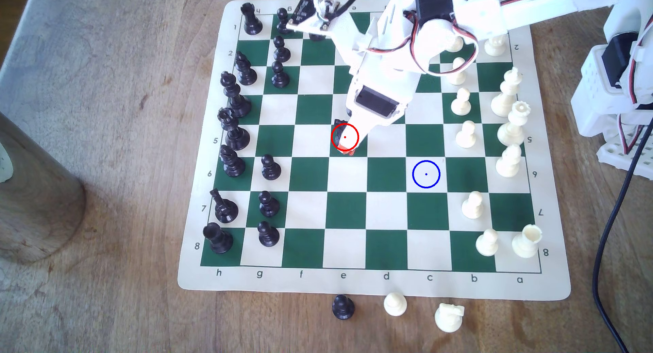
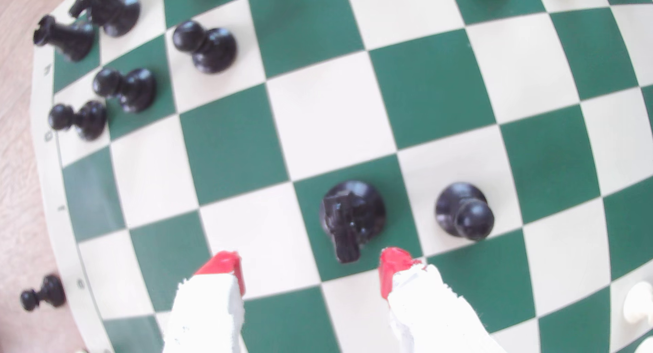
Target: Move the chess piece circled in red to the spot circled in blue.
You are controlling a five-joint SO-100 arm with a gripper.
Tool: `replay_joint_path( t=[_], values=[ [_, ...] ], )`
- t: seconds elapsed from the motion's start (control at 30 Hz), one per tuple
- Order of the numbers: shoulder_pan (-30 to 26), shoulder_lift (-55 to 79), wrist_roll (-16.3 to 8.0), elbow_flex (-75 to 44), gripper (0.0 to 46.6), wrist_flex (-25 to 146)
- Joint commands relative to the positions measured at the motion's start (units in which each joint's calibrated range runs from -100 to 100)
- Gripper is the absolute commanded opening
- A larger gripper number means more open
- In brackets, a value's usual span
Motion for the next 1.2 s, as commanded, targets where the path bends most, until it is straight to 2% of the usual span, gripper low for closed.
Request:
replay_joint_path(
  t=[0.0, 0.27, 0.4, 0.53, 0.7, 0.73, 1.0, 1.17],
  values=[
    [-0.71, 1.04, -0.05, -5.04, 20.7, -2.08],
    [-0.56, 4.43, -0.20, -5.95, 21.0, -6.18],
    [-0.16, 5.28, -0.20, -6.22, 18.7, -7.41],
    [0.07, 6.21, -0.34, -7.49, 7.4, -7.82],
    [0.46, 6.21, -1.37, -7.49, 5.6, -9.13],
    [0.46, 6.21, -1.37, -7.49, 0.3, -9.13],
    [0.31, 5.88, -0.93, -7.58, 0.3, -7.49],
    [0.23, 0.78, -1.95, -7.76, 0.3, -7.41]
  ],
)
